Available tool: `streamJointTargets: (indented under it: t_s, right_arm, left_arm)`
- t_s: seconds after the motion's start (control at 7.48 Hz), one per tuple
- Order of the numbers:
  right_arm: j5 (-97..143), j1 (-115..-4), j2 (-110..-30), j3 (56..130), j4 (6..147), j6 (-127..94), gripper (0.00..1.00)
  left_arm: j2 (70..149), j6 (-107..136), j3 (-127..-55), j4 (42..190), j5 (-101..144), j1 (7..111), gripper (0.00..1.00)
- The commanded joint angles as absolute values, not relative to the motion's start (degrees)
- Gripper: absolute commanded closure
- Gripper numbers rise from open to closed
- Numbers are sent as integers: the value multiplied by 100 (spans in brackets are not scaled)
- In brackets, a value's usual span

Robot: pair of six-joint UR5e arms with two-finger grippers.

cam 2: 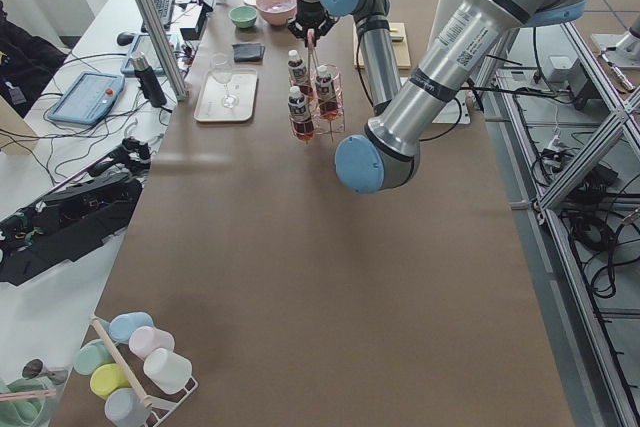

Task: Take tea from basket to plate

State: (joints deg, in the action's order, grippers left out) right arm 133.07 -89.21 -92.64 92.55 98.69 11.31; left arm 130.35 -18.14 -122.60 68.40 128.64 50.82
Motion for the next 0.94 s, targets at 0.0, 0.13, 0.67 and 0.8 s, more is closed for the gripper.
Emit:
streamJointTargets:
  t_s: [0.0, 0.13, 0.67, 0.8]
  right_arm:
    - [13307, -8921, -9264, 9255, 9870, 1134, 0]
    - [13307, -8921, -9264, 9255, 9870, 1134, 0]
    - [13542, -8921, -9158, 9395, 9905, 994, 0]
    - [13753, -8903, -9132, 9500, 9923, 541, 0]
  left_arm:
    - [13753, -1415, -11683, 6890, 12700, 4589, 100]
    - [13920, -1406, -11446, 7021, 12700, 4492, 100]
    - [14045, -1169, -11092, 7435, 12586, 4237, 100]
    - [14036, -1169, -11092, 7436, 12577, 4193, 100]
